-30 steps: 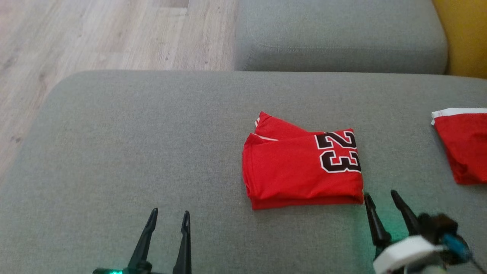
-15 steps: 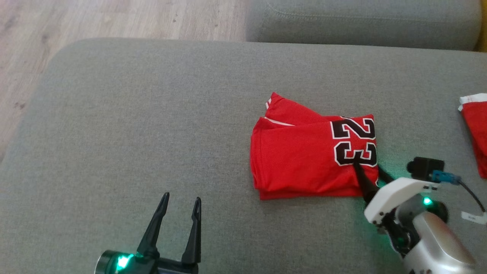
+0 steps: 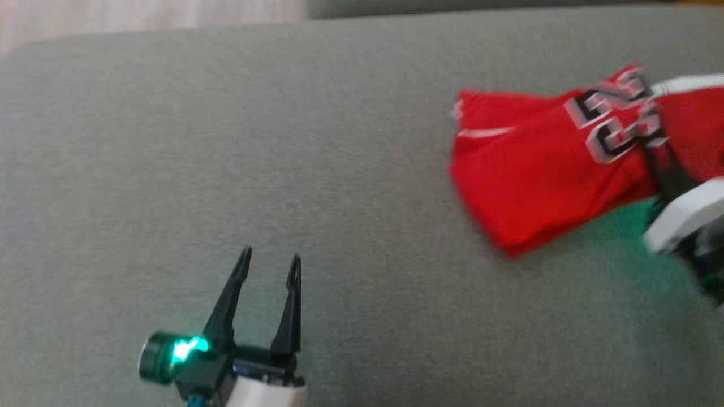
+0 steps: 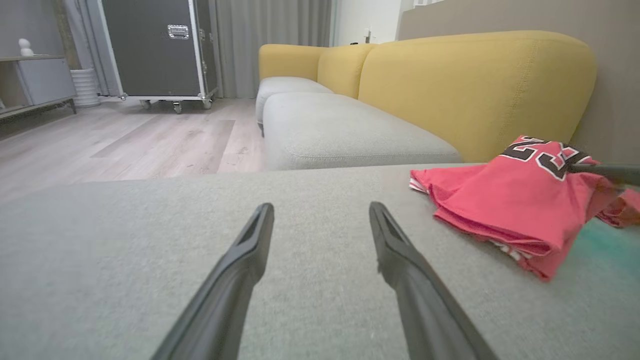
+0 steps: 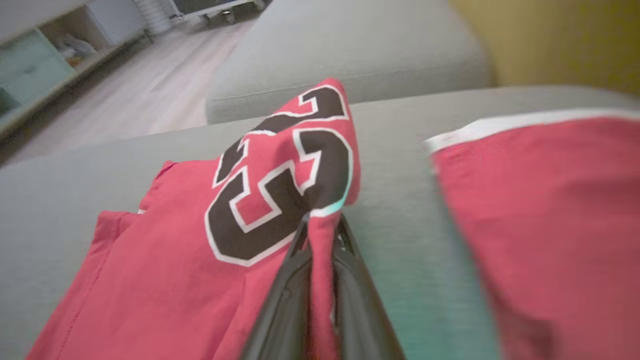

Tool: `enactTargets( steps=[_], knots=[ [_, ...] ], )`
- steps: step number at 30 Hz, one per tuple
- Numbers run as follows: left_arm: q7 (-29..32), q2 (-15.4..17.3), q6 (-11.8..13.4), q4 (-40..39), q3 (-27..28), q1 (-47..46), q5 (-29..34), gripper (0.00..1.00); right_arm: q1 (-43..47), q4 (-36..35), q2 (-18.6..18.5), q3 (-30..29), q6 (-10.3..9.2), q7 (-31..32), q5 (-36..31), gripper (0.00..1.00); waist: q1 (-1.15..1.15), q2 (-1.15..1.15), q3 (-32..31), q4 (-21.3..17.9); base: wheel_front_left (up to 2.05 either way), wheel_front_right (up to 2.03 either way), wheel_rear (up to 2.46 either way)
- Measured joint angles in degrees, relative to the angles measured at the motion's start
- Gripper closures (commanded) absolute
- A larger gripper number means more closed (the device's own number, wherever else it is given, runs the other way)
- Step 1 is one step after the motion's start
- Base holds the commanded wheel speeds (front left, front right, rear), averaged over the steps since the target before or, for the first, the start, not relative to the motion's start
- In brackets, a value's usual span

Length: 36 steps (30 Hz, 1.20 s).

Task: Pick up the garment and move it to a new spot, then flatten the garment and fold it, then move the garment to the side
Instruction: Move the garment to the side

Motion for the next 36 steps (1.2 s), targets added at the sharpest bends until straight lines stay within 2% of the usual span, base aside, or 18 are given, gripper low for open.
enactTargets(
  steps=[3, 4, 10, 11, 12, 15, 19, 26, 29, 32, 36],
  knots=[
    [0.0, 0.0, -0.5, 0.0, 0.0, -3.1, 0.3, 0.0, -3.1, -1.4, -6.0, -0.9, 0.0, -0.1, -2.9, 1.0, 0.0, 0.0, 2.6, -2.2, 0.0, 0.0, 0.0],
    [0.0, -0.1, -1.0, 0.1, 0.1, -4.8, 0.5, 0.0, -4.7, -2.1, -9.3, -2.4, 0.0, 0.0, -3.4, 1.0, 0.01, 0.0, 4.4, -3.5, 0.0, 0.0, 0.0],
    [0.0, -0.1, -1.4, 0.7, 0.2, -7.6, 0.6, 0.0, -6.1, -4.1, -18.8, -7.2, 0.0, 1.6, -6.2, 1.0, 0.01, 0.0, 8.3, -7.0, 0.0, 0.0, 0.0],
    [0.0, -0.1, -1.4, 0.9, 0.2, -7.7, 0.6, 0.0, -6.2, -4.4, -20.0, -8.3, 0.0, 2.0, -6.8, 0.57, 0.0, 0.0, 8.7, -7.5, 0.0, 0.0, 0.0],
    [0.0, -0.1, -1.4, 1.0, 0.2, -7.8, 0.6, 0.0, -6.2, -4.6, -20.8, -9.5, 0.0, 2.0, -7.6, 0.0, 0.0, 0.0, 9.0, -7.9, 0.0, 0.0, 0.0],
    [0.0, -0.1, -1.4, 1.6, 0.2, -7.9, 0.6, 0.0, -6.3, -5.4, -20.6, -12.9, 0.0, 2.0, -10.6, 0.0, 0.0, 0.0, 9.3, -8.6, 0.0, 0.0, 0.0],
    [0.0, -0.2, -1.5, 2.0, 0.1, -8.3, 0.6, 0.0, -4.9, -8.7, -15.2, -15.5, 0.0, 2.0, -13.8, 0.0, -0.01, 0.0, 7.9, -8.4, 0.0, 0.0, 0.0],
    [0.0, -0.2, -1.3, 2.7, 0.1, -7.6, -0.5, 0.0, 10.3, -13.9, 0.4, -14.7, 0.0, 0.3, -17.6, 0.0, -0.01, 0.0, 3.2, -6.6, 0.0, 0.0, 0.0],
    [0.0, -0.2, -0.4, 3.0, 0.1, -5.7, -2.4, 0.0, 15.1, -14.1, 6.2, -12.8, 0.0, -3.2, -18.2, 0.0, -0.02, 0.0, 0.5, -5.3, 0.0, 0.0, 0.0],
    [0.0, -0.2, 0.4, 3.4, 0.3, -3.2, -3.5, 0.0, 18.1, -13.1, 11.0, -10.7, 0.0, -9.4, -18.9, 0.0, -0.02, 0.0, -2.6, -3.9, 0.0, 0.0, 0.0],
    [0.0, -0.2, 3.2, 3.5, 2.2, 2.3, -4.2, 0.0, 22.8, -12.9, 16.6, -7.9, 0.0, -15.1, -21.7, 0.0, -0.02, 0.0, -8.0, -1.5, 0.0, 0.0, 0.0]
  ],
)
